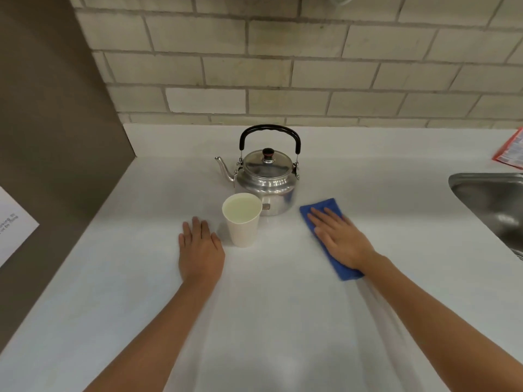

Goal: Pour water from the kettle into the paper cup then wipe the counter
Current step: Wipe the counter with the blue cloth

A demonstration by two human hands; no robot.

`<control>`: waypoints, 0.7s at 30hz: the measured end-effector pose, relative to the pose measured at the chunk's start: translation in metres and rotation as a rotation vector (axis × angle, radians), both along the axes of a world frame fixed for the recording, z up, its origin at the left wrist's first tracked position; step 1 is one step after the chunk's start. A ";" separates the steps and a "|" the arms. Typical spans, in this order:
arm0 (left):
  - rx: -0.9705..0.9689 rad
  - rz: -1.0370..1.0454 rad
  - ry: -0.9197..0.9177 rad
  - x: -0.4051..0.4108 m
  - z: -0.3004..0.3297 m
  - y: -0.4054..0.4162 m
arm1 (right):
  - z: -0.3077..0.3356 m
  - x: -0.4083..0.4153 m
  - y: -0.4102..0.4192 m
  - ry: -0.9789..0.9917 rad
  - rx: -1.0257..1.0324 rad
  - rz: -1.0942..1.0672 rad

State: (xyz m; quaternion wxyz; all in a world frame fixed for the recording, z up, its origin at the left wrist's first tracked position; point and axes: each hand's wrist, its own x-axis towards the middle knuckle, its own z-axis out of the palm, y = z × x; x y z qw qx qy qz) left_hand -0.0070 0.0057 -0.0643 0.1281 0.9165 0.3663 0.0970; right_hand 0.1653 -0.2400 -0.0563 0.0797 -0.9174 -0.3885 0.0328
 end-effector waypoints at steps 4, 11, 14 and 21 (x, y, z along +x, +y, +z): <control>0.012 0.013 -0.002 0.001 -0.001 -0.001 | 0.004 0.051 0.023 0.099 -0.048 -0.220; 0.016 0.014 0.012 0.002 -0.001 -0.001 | -0.006 0.000 0.041 0.032 -0.002 -0.107; 0.010 0.004 0.016 0.002 0.000 -0.002 | -0.007 -0.049 0.042 -0.015 0.004 -0.058; -0.005 -0.031 0.021 -0.002 0.004 -0.002 | -0.002 -0.088 0.049 0.039 -0.035 0.162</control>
